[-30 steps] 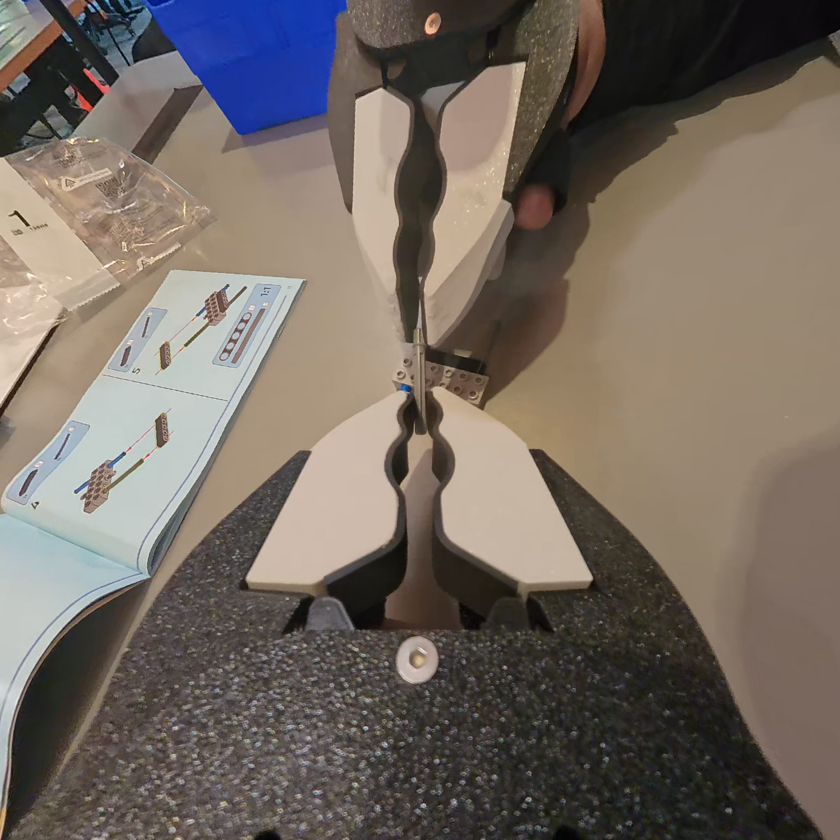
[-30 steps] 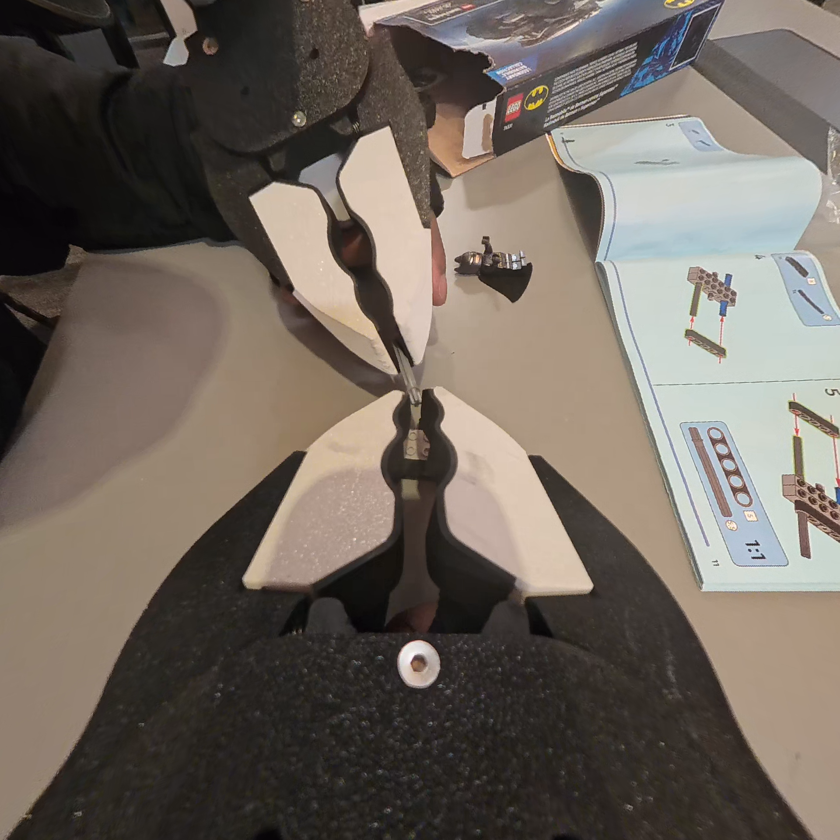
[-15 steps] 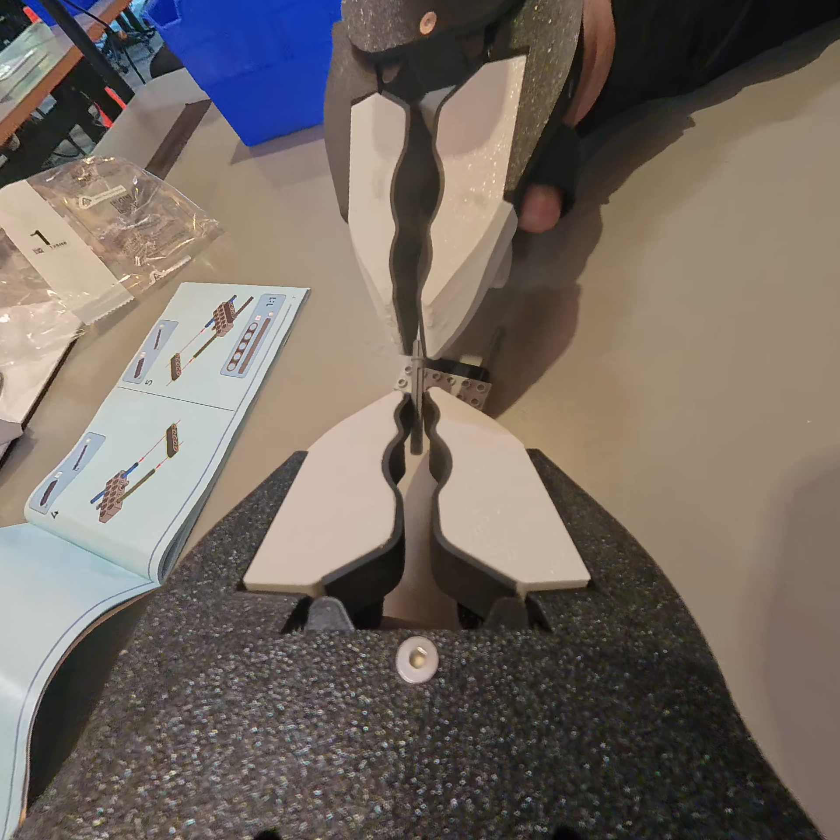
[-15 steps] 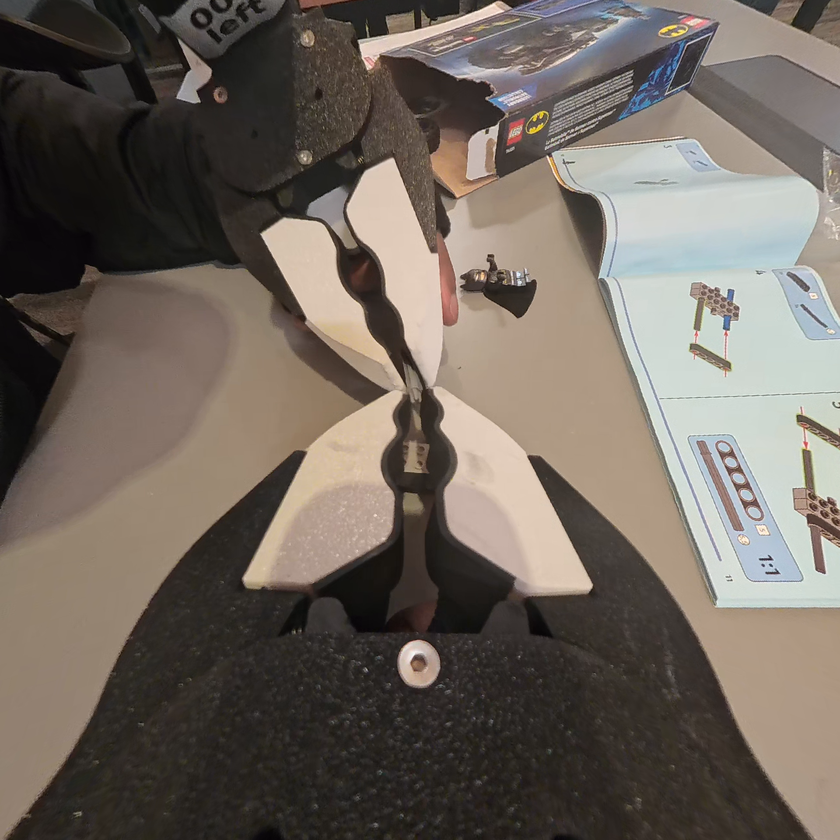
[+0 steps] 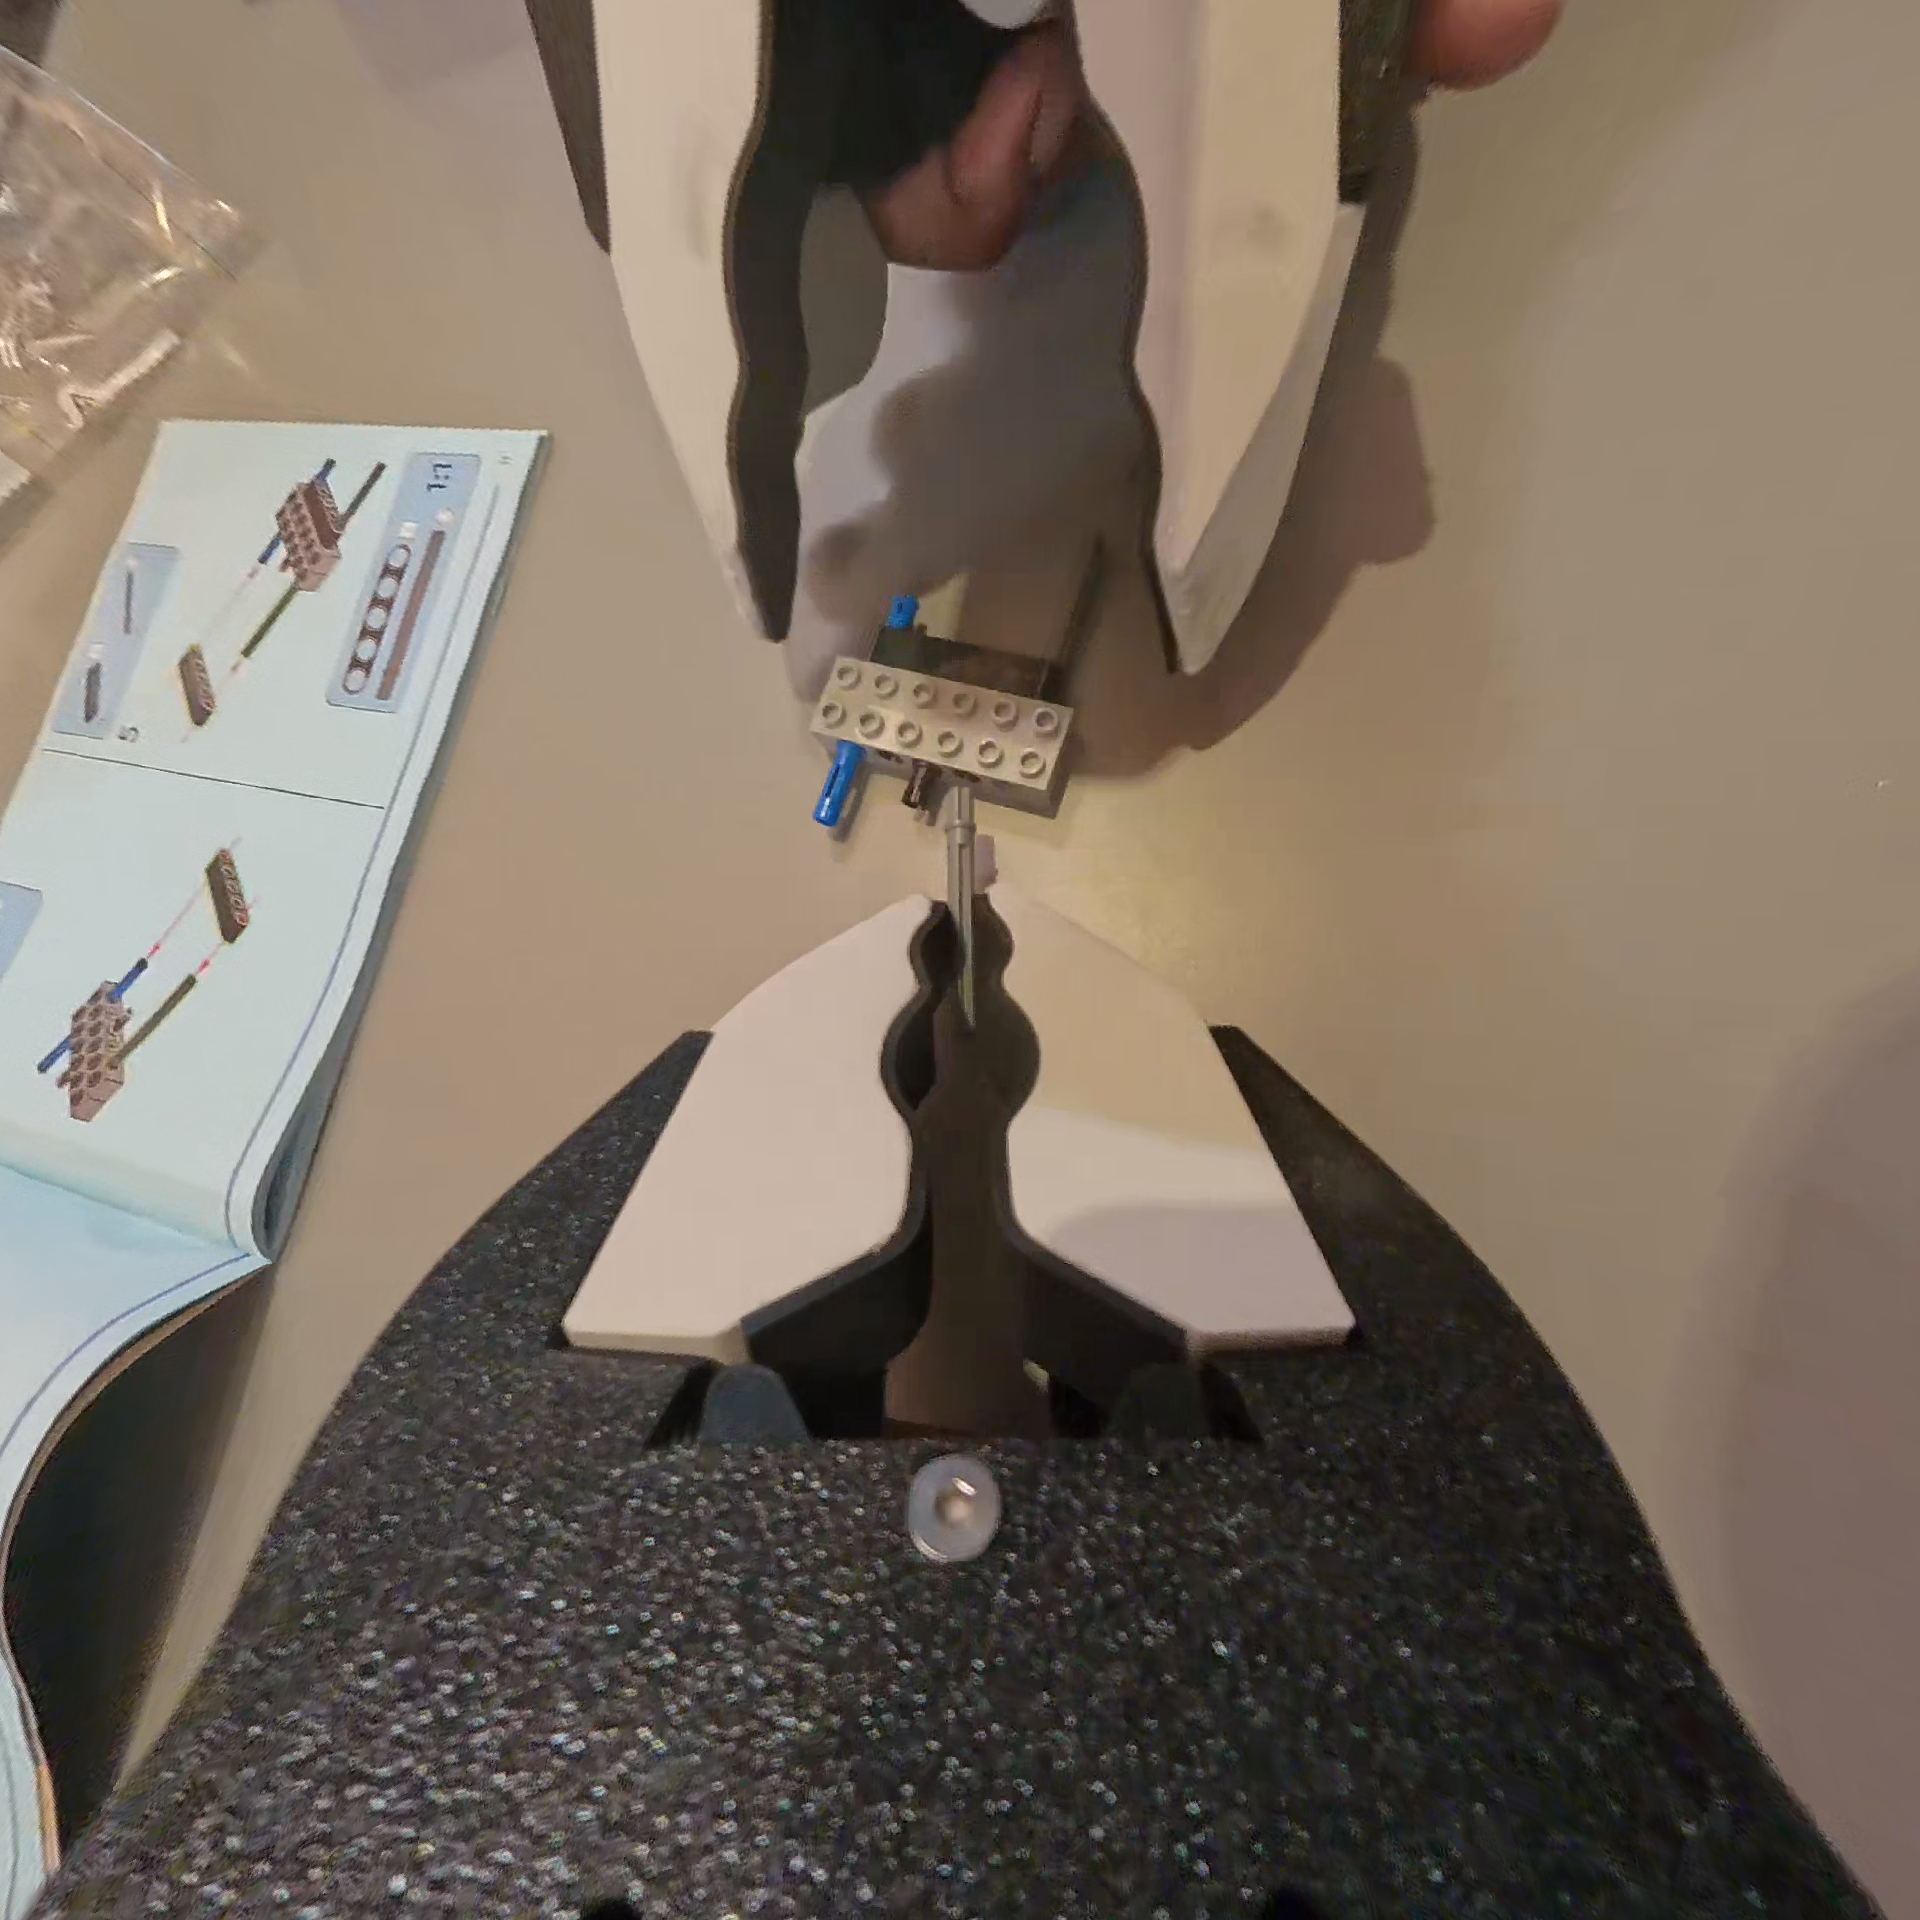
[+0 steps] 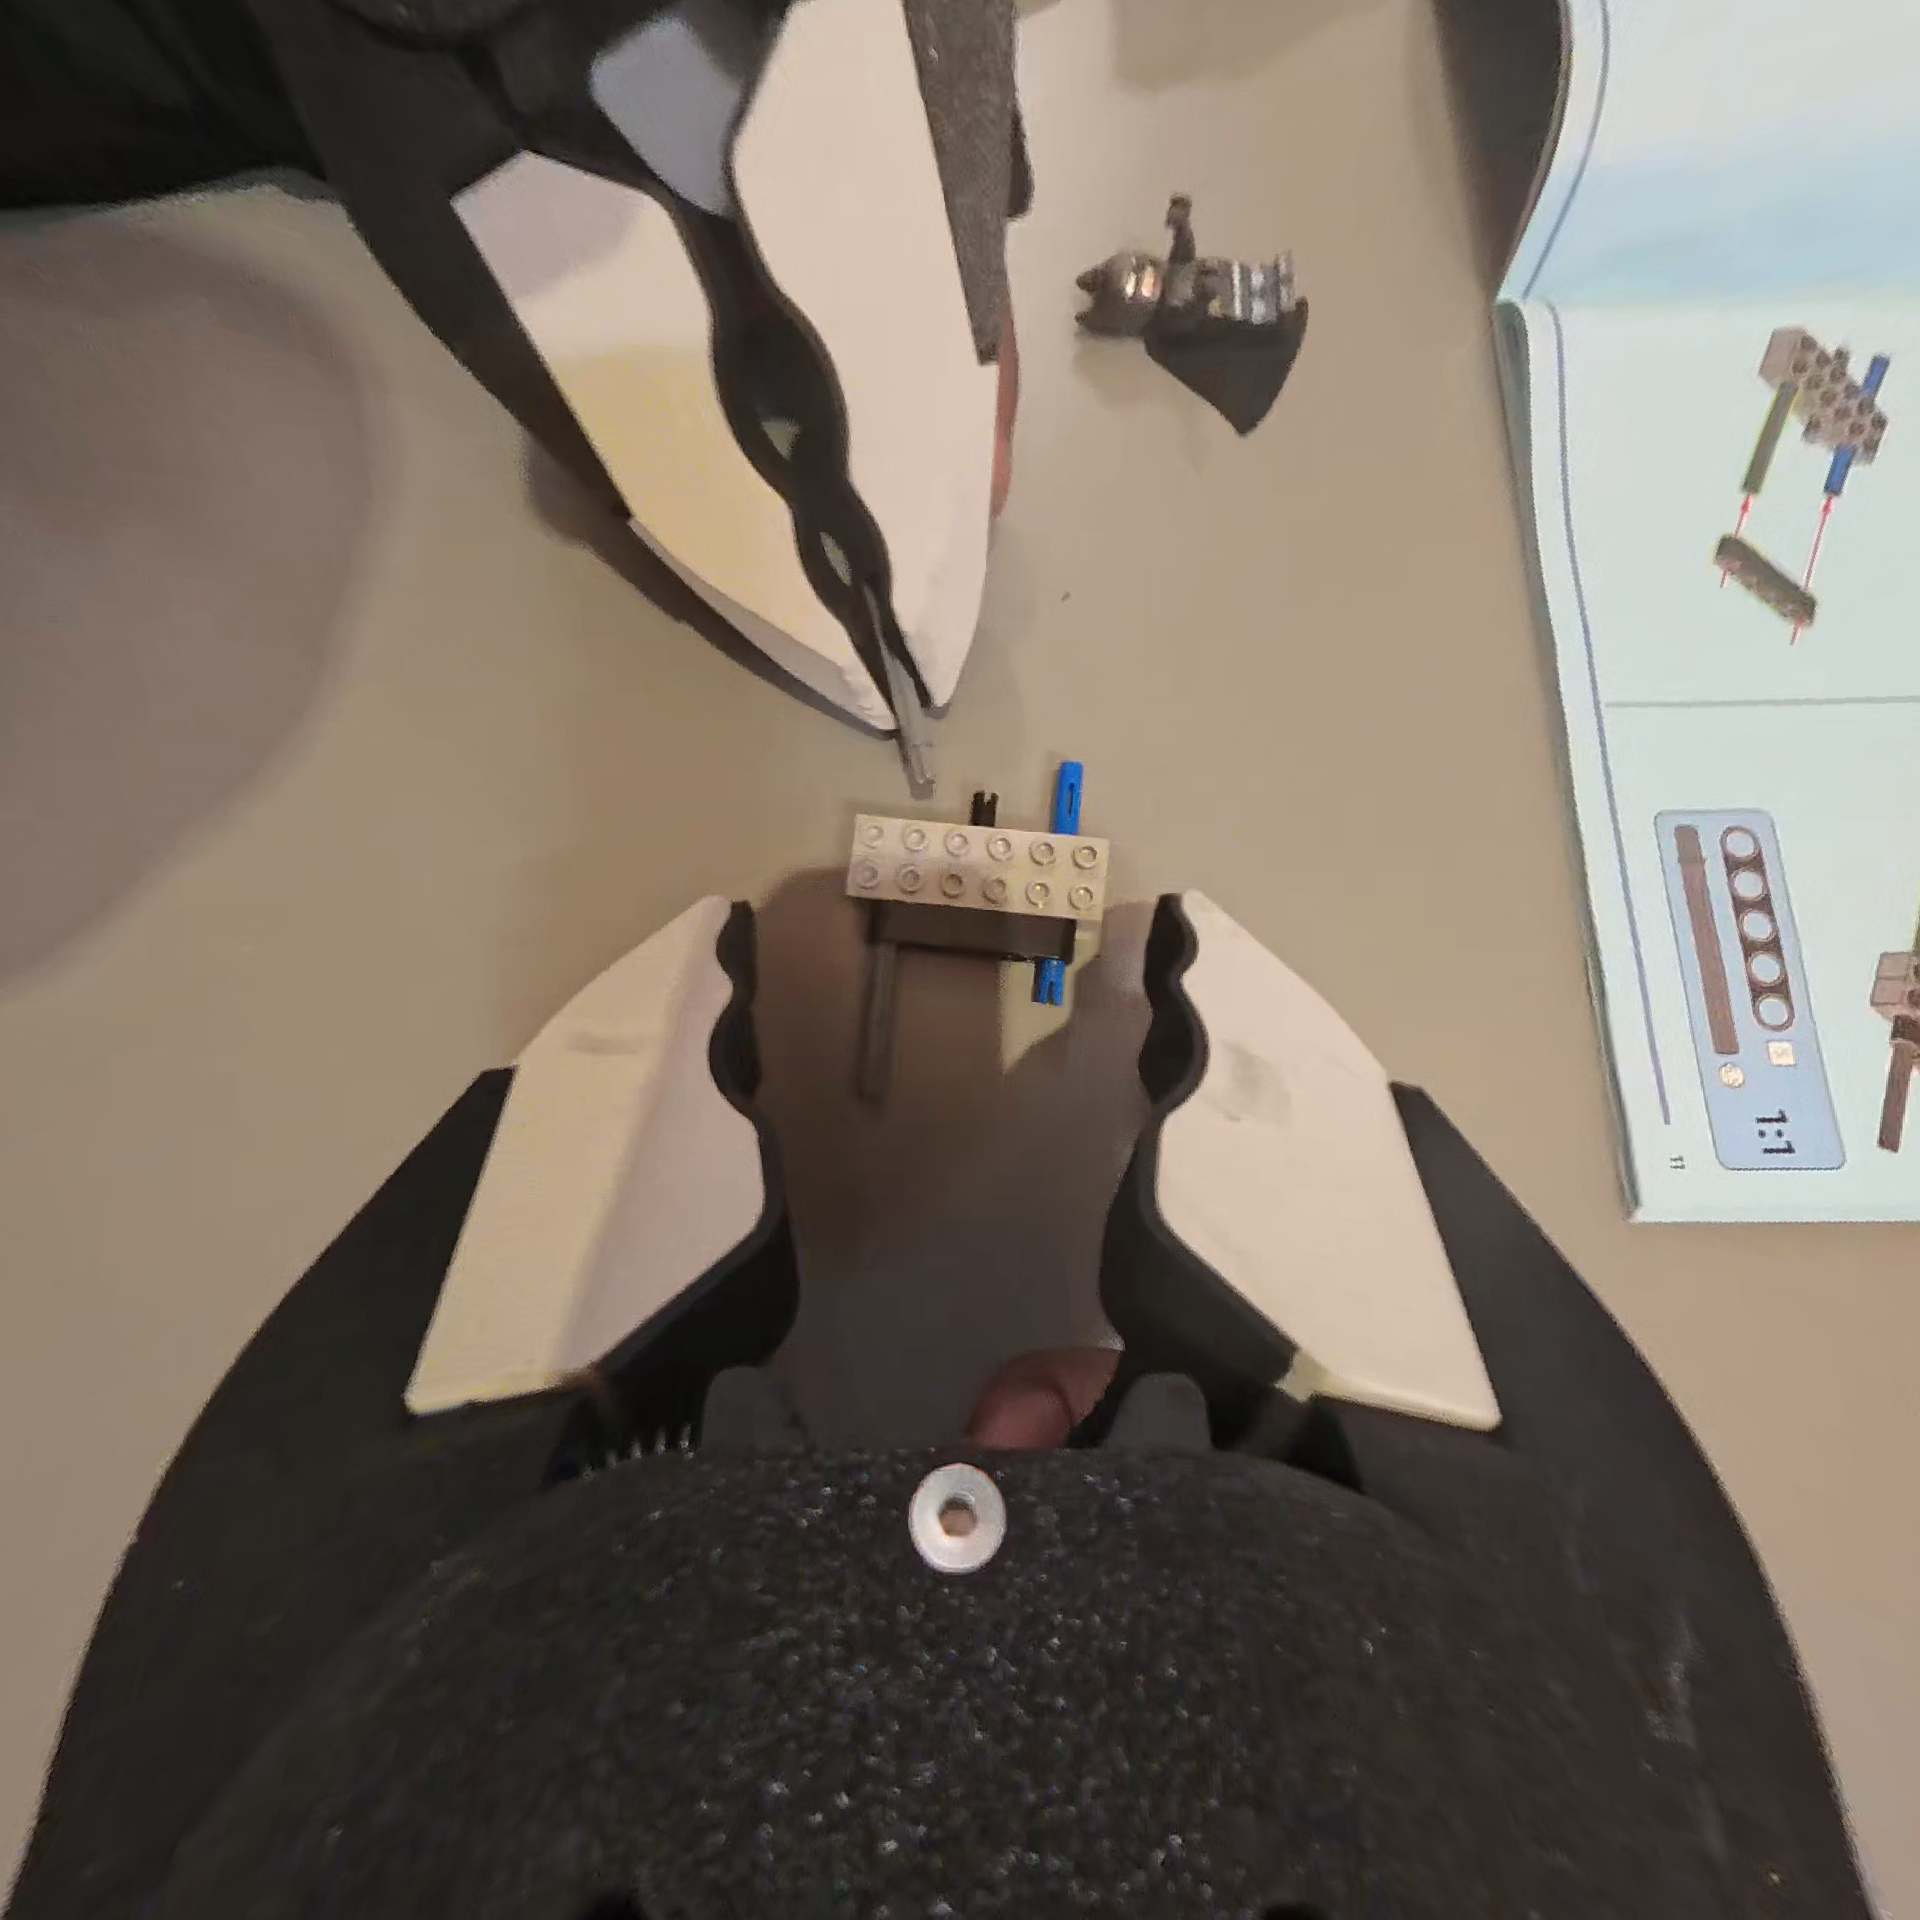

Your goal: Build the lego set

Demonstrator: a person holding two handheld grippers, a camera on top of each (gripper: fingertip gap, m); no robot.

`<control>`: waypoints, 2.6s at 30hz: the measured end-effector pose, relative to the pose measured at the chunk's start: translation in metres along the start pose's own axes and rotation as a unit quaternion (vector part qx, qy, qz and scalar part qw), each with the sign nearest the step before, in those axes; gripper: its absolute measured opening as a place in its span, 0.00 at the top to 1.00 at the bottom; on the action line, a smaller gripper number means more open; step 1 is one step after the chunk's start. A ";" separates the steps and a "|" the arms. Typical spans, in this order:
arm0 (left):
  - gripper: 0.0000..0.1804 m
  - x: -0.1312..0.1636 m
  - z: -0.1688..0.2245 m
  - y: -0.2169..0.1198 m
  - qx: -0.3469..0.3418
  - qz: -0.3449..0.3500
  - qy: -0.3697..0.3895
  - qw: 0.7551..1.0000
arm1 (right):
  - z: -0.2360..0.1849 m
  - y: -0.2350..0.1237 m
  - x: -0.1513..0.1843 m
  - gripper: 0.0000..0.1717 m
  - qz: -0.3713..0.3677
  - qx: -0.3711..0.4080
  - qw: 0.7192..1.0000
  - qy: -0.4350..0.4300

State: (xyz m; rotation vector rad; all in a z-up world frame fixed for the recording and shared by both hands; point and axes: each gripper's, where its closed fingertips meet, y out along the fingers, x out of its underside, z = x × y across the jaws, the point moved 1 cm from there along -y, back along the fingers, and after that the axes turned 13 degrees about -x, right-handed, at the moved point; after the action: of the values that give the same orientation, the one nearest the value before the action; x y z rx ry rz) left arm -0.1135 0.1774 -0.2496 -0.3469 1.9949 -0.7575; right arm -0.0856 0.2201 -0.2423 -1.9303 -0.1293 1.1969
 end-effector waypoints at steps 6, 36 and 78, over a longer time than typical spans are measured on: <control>0.98 0.001 0.001 0.001 0.003 -0.010 0.002 1.000 | 0.008 0.013 0.005 0.55 -0.026 0.035 0.999 0.021; 0.98 -0.020 0.004 -0.008 -0.020 0.029 0.019 0.999 | 0.004 -0.008 -0.016 0.70 0.066 0.013 0.990 -0.123; 0.88 -0.018 0.008 -0.006 0.016 0.033 -0.027 0.999 | -0.004 0.004 0.007 0.70 -0.015 -0.023 0.994 -0.105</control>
State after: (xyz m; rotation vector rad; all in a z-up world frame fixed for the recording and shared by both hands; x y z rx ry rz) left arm -0.0979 0.1793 -0.2368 -0.2780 1.9313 -0.7301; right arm -0.0800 0.2182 -0.2491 -1.8320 -0.2988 1.3848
